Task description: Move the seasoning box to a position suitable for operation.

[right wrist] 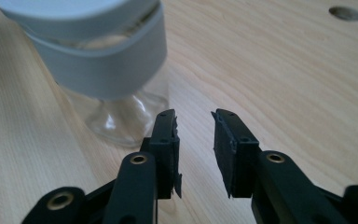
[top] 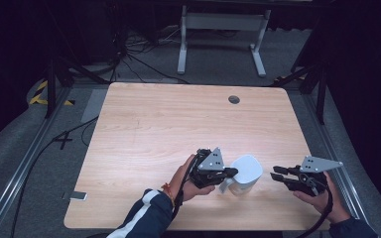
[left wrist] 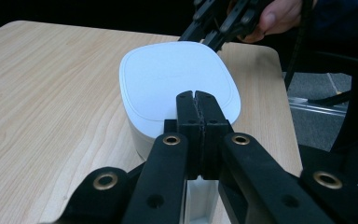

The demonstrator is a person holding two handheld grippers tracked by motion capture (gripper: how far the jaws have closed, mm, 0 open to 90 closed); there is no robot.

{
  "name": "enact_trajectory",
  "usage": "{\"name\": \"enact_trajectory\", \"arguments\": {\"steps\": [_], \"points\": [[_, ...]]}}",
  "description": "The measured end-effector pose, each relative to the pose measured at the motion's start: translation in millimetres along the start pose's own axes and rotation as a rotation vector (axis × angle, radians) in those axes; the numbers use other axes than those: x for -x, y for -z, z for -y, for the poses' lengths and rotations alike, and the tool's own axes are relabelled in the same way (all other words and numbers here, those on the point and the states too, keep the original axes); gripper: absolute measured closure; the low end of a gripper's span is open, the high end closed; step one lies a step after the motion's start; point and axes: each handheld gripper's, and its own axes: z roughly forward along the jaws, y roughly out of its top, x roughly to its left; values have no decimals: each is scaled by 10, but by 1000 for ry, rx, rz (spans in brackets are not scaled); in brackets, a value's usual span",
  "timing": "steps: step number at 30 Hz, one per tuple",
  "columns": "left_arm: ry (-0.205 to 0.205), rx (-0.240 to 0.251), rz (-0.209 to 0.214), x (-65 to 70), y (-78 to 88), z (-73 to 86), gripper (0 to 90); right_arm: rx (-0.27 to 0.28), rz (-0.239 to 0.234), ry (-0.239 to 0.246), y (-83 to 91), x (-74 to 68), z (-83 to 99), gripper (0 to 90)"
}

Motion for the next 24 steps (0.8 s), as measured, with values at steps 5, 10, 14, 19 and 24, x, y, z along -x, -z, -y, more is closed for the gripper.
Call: {"name": "enact_trajectory", "arguments": {"steps": [5,10,14,19,24], "points": [[-9,-3,10,21,-10,-6,900,11,-48,62,28,-173,-200,769],[-3,0,12,21,-12,-4,900,-7,-61,91,2,-255,-279,802],[-6,-2,8,23,-12,-5,898,-21,-62,113,8,-294,-333,834],[-4,0,12,20,-12,-3,898,-53,-69,139,-15,-318,-373,874],[19,9,21,15,-12,10,898,-77,-66,142,-44,-314,-388,877]]}}
